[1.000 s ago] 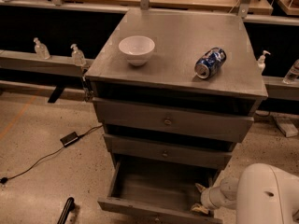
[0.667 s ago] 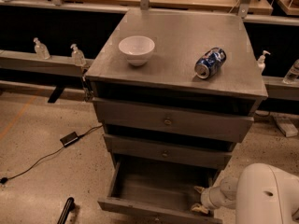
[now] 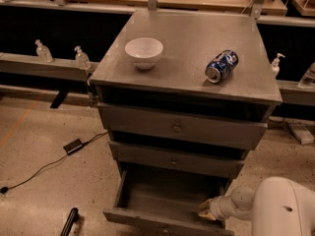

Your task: Open bottom drawer

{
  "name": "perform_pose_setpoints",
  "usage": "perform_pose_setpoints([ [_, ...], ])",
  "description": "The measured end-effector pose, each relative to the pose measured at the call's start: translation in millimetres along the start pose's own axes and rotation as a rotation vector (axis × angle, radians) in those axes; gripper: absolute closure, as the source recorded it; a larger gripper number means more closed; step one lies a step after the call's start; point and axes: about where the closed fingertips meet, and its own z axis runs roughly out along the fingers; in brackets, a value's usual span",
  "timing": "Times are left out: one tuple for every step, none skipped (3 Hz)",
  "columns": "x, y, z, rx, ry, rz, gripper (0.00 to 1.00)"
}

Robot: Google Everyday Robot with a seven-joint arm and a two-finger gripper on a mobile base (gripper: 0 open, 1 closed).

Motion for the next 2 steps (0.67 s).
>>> perform_pose_setpoints([
  [-24.3,-28.9,10.6,0.072,-0.138,-0.029,0.85],
  [-38.3,-45.9,13.3,0.116,-0.222,-0.044,1.00],
])
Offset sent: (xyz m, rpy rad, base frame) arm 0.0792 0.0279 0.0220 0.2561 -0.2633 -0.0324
